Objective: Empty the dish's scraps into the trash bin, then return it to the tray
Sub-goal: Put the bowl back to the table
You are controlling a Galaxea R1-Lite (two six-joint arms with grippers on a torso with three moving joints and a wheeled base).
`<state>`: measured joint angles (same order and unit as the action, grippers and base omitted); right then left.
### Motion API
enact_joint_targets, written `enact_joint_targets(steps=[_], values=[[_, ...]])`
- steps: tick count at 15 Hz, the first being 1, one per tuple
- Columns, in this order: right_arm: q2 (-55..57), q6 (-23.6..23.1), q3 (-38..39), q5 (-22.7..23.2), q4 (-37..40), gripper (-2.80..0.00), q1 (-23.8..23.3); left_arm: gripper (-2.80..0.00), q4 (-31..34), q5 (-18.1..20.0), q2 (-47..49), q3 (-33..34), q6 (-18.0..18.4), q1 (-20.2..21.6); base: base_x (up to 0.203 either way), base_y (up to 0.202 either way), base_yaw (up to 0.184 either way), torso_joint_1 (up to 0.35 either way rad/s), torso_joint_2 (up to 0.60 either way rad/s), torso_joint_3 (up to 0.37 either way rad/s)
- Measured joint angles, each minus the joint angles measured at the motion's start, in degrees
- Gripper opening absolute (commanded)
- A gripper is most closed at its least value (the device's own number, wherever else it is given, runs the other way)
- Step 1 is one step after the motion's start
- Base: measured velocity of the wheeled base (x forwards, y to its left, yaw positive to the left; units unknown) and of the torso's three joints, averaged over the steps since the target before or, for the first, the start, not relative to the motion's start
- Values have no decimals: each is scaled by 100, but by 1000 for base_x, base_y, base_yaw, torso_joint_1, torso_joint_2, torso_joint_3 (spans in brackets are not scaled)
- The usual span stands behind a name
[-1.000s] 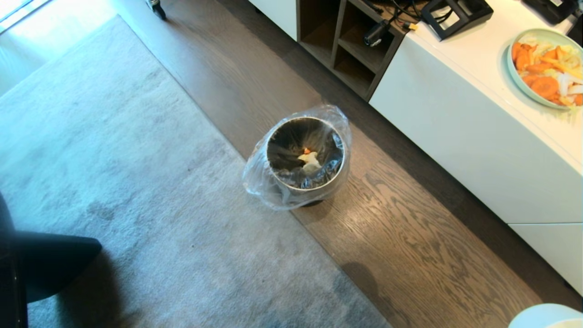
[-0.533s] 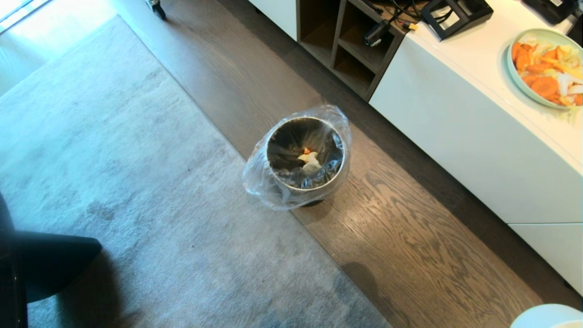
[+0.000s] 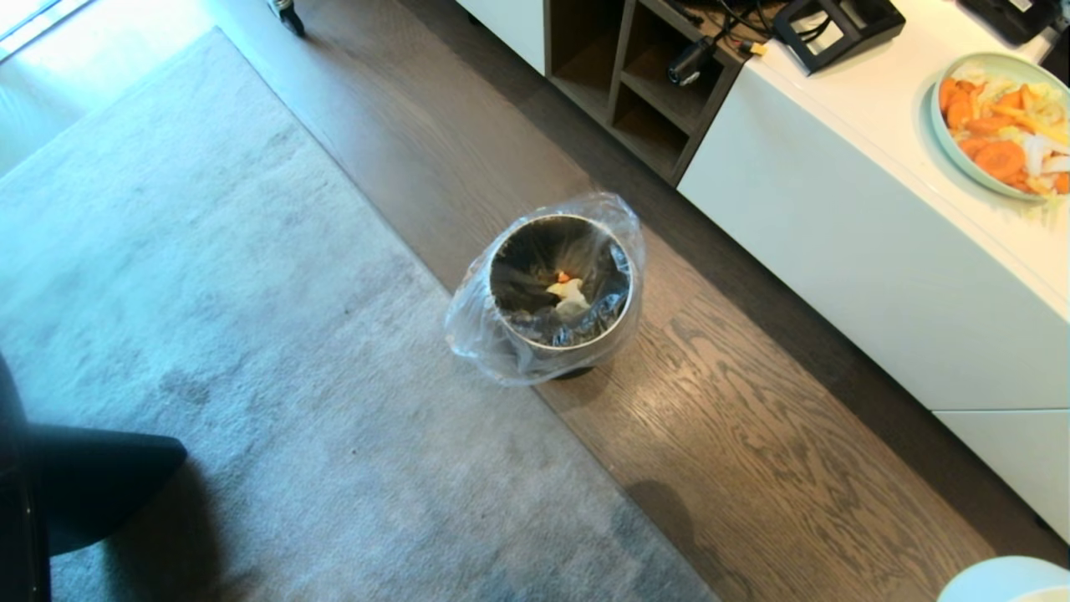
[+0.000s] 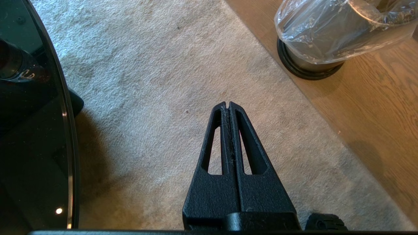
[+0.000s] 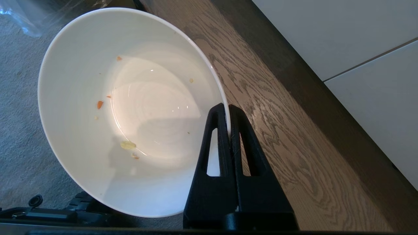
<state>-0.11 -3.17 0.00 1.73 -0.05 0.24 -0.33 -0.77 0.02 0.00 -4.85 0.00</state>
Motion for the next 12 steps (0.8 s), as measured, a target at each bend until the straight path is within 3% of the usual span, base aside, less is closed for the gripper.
enact_joint_targets(steps=[12], values=[[1, 0, 0, -2, -2, -280, 0, -280, 0, 0, 0, 0, 3, 0, 0, 0, 0, 0, 0, 0]])
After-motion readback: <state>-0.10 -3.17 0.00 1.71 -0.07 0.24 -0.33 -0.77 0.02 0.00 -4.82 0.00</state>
